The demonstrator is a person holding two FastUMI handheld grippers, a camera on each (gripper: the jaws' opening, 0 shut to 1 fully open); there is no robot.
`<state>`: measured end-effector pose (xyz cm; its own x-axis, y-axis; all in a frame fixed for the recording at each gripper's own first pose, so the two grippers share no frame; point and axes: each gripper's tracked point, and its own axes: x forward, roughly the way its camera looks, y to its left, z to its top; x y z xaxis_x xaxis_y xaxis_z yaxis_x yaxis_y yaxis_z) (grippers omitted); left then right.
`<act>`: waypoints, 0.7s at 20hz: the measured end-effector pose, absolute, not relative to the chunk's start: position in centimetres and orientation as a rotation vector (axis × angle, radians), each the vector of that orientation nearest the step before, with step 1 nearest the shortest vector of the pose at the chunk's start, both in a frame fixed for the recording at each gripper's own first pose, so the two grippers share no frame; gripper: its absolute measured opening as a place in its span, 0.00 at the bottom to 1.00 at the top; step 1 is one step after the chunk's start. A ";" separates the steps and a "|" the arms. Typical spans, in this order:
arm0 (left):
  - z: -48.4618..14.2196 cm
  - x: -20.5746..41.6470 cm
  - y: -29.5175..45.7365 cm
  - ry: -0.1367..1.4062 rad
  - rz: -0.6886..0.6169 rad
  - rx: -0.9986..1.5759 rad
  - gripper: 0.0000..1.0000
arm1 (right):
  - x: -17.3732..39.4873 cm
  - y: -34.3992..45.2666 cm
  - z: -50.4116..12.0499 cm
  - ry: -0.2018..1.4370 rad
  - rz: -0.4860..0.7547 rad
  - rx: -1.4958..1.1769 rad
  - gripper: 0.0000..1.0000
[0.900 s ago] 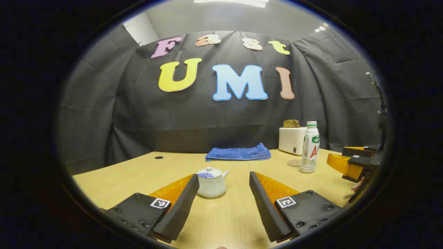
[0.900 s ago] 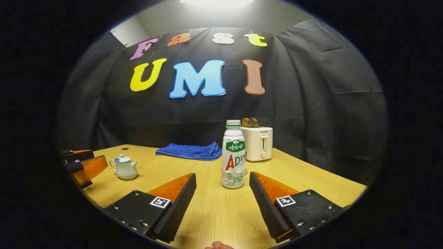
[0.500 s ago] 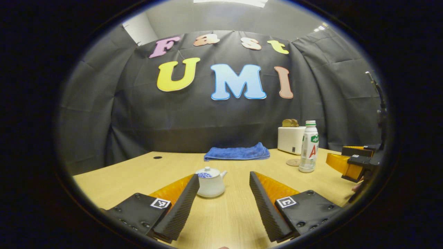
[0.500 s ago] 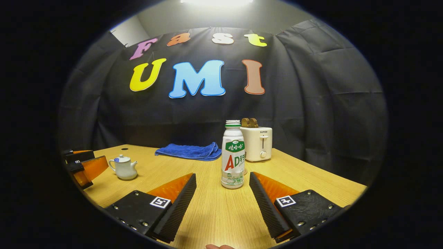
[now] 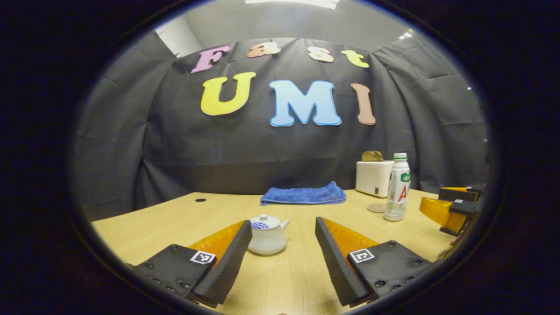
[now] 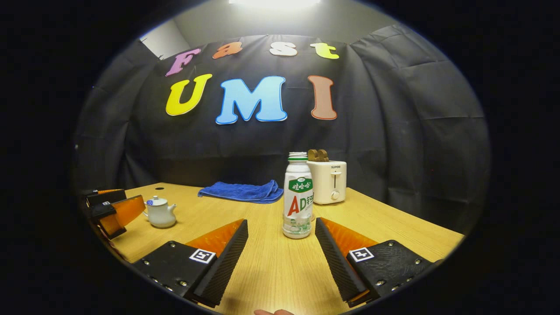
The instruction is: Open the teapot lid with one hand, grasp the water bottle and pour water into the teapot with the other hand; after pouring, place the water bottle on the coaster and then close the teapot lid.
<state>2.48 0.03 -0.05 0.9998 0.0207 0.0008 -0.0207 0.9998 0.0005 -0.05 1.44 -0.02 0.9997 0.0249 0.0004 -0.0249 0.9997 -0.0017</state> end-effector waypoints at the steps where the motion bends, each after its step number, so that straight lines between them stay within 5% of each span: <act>1: -0.1 2.9 -0.2 0.001 0.016 0.000 0.99 | 0.0 2.1 0.0 -0.002 0.046 -0.002 0.95; 9: 1.7 5.0 0.3 -0.055 -0.007 0.001 0.99 | 0.6 4.3 0.7 0.014 0.114 0.004 0.95; 14: -0.2 9.6 3.1 0.044 0.003 -0.051 0.99 | 0.4 4.9 1.7 0.007 0.147 0.001 0.95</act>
<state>9.59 3.11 -0.18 0.9990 0.0019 -0.0440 -0.0041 0.9987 -0.0513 0.44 4.87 1.71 0.9893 0.1460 -0.0072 -0.1460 0.9893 0.0016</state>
